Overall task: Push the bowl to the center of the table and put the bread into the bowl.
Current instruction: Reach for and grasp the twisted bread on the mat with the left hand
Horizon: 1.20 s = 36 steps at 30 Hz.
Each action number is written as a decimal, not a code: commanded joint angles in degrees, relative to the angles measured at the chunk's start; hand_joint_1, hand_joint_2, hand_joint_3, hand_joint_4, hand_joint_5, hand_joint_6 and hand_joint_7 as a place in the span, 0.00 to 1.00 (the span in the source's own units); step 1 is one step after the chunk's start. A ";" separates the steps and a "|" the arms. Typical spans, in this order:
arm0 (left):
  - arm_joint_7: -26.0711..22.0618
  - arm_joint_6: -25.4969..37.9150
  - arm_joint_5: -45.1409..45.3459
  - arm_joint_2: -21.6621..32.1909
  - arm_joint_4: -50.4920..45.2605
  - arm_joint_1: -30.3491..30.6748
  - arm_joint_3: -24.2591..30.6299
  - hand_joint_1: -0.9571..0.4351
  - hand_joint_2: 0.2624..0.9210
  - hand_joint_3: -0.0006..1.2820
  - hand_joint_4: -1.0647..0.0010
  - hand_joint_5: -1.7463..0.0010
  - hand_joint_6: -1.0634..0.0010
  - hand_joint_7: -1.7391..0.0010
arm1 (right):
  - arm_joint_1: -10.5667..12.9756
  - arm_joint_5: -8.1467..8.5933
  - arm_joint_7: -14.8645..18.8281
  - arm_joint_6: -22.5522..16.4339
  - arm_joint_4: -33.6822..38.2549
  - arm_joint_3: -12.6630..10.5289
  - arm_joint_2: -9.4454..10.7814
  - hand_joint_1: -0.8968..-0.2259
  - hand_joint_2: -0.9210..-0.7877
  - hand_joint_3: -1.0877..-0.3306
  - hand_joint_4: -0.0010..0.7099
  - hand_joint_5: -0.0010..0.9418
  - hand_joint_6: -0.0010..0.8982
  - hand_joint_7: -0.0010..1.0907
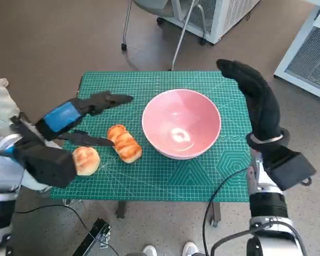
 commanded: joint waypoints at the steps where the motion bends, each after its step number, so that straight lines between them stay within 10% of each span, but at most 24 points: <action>1: 1.50 -2.56 3.62 0.30 3.68 -2.61 -2.52 0.65 0.87 0.00 0.68 1.00 0.59 0.93 | 2.07 0.70 0.72 1.20 -0.36 0.36 -0.64 0.39 0.00 0.42 0.49 0.02 0.03 0.80; 16: 11.91 -9.74 23.14 2.13 12.35 -9.70 -11.71 0.60 0.84 0.00 0.66 1.00 0.54 0.96 | 2.77 -0.96 -1.37 1.39 -0.73 0.38 -1.63 0.26 0.00 0.49 0.49 0.02 0.02 0.82; 36: 14.10 -12.95 33.98 0.10 23.33 -16.89 -22.19 0.60 0.82 0.00 0.59 0.99 0.45 0.97 | 3.77 0.12 -1.56 1.87 -1.55 0.15 -1.40 0.26 0.00 0.51 0.49 0.02 0.01 0.84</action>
